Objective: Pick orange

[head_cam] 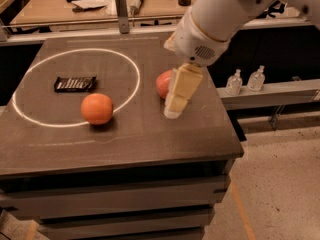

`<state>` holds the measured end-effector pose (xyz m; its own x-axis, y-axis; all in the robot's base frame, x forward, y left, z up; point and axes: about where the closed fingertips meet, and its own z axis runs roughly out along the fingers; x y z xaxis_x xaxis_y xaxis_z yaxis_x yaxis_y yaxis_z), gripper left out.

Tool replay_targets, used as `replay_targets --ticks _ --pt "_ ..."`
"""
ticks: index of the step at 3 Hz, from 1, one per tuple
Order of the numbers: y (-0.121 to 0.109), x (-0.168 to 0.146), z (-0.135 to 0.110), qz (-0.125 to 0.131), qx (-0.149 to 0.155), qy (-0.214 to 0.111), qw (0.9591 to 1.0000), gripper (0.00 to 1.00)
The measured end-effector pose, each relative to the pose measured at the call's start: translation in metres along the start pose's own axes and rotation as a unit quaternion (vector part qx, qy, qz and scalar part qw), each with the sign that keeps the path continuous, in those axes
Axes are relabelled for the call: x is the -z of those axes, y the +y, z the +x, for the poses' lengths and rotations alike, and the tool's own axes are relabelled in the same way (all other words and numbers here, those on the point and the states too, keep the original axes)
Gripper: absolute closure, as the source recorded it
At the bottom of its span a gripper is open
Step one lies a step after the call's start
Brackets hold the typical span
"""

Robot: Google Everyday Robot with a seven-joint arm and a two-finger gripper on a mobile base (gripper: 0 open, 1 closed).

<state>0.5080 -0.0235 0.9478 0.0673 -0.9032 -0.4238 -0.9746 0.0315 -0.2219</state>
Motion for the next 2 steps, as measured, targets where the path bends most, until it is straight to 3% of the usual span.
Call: replay_targets --ticks 1,2 --pt "-0.007 -0.026 -0.046 -0.012 0.033 -0.032 0.9989 0.00" --pt "0.002 -0.053 -0.081 -0.036 0.052 -0.054 0.9965 0.00"
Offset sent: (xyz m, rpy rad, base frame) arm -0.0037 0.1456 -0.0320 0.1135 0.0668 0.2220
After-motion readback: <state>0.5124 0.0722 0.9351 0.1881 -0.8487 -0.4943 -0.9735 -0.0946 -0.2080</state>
